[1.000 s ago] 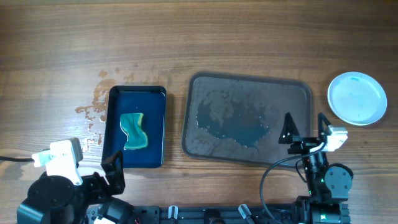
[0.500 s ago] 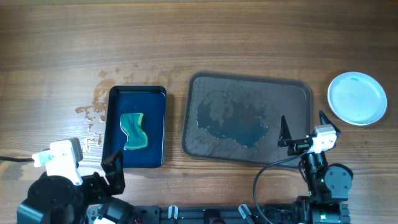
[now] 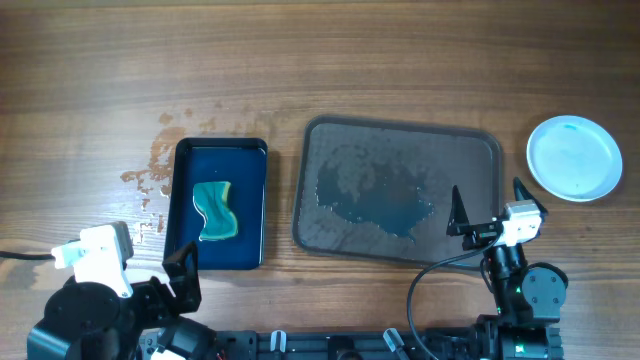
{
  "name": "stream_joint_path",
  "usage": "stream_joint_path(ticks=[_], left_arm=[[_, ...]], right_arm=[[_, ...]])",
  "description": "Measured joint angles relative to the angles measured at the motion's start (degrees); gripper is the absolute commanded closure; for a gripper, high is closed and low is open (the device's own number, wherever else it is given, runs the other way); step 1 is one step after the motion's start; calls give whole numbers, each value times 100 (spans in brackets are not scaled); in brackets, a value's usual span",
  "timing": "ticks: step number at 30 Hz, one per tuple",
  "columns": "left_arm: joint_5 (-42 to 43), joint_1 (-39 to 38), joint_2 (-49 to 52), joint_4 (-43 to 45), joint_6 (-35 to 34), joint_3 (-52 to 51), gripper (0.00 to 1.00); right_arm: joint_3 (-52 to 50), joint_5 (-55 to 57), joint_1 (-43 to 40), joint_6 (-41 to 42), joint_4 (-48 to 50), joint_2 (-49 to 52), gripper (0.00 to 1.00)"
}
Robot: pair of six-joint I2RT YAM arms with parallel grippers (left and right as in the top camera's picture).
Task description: Clean dirty plates on tray and stack at the side
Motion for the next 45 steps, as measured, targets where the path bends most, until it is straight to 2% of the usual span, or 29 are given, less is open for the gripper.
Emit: stream_joint_path(ticks=[24,27,31,34,37,40,45], left_arm=[[37,28,-2,-17,0,0,0],[70,247,-2,247,4,0,0],[92,863,-13,1462,39,-28,0],[109,1456,-17,2872,61,-94,0],[280,1965,-50,3788,83,-361,0],[551,2306,-197,4835,85,-1036,0],[962,2402,-953,6406,85,-2640,0]], right_arm=[[0,0,0,0,0,0,0],[0,0,0,-2,0,0,0],[0,0,0,-2,2,0,0],[0,0,0,-2,-2,-7,0],[0,0,0,0,-2,-7,0],[0,0,0,0,-2,-7,0],[0,0,0,0,-2,-9,0]])
